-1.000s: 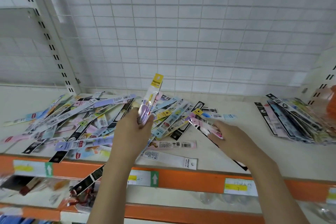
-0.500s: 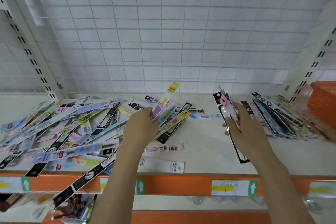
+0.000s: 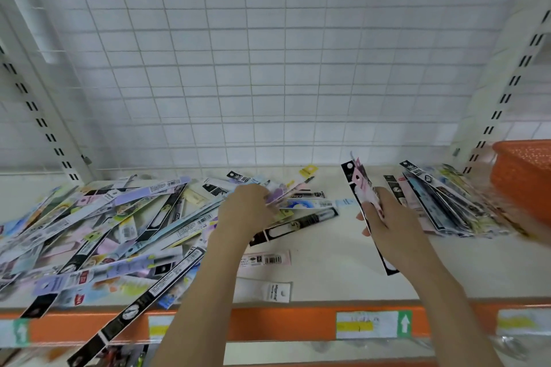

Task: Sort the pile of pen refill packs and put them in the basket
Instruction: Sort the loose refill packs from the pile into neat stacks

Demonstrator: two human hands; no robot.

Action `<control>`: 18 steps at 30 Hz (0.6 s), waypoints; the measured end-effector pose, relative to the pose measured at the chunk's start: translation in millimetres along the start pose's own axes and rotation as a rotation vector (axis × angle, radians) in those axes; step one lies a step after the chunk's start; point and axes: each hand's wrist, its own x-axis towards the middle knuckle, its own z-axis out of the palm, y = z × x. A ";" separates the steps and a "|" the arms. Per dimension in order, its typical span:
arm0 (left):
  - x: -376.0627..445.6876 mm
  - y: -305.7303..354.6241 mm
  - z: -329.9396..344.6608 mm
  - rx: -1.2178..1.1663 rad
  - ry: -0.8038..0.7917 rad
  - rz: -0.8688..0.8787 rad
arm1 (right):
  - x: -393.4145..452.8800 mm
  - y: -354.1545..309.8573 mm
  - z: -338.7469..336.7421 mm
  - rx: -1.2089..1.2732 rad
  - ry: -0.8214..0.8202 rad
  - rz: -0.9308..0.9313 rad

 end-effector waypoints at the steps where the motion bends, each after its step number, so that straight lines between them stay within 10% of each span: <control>1: -1.5 0.6 -7.0 -0.054 0.030 0.006 | 0.9 0.3 1.6 0.000 -0.009 -0.004; 18: -59.2 -56.6 -45.5 -0.455 0.434 -0.101 | 30.0 -34.6 57.5 -0.271 -0.286 -0.031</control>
